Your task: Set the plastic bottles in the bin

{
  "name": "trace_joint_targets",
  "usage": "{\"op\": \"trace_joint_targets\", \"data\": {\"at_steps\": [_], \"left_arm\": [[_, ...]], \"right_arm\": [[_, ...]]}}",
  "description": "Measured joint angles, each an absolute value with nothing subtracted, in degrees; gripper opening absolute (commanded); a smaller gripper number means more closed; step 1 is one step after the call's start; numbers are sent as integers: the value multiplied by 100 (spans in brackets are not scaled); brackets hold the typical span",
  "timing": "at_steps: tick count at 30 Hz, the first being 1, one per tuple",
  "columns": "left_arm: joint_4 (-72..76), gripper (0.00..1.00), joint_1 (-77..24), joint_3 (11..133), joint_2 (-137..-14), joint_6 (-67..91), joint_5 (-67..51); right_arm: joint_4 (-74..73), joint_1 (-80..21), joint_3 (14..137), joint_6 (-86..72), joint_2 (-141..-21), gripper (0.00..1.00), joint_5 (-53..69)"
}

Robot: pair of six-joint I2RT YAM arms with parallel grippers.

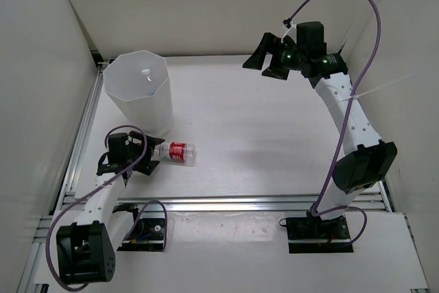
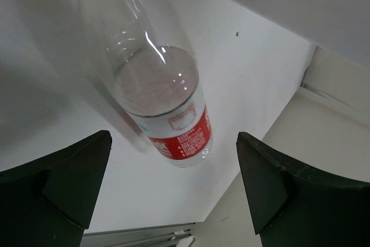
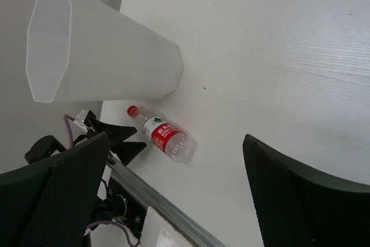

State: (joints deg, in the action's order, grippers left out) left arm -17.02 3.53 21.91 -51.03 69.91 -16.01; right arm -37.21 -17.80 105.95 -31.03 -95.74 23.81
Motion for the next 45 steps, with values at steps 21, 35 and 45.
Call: {"op": "trace_joint_targets", "data": {"at_steps": [21,35,45], "left_arm": [[-1070,100,401,2467,-6687,6838,-1625],[-670,66,563,1798,-6394,6978,-1831],[-1249,46,740,1507,-5205,6834,-2338]], "right_arm": [[-3769,-1525,10324,-2985,-9553,99,2263],[-3771,-1437,10171,-2991,-9491,100,2261],[-3765,-1431,10167,-3072,-9500,100,2294]]}}
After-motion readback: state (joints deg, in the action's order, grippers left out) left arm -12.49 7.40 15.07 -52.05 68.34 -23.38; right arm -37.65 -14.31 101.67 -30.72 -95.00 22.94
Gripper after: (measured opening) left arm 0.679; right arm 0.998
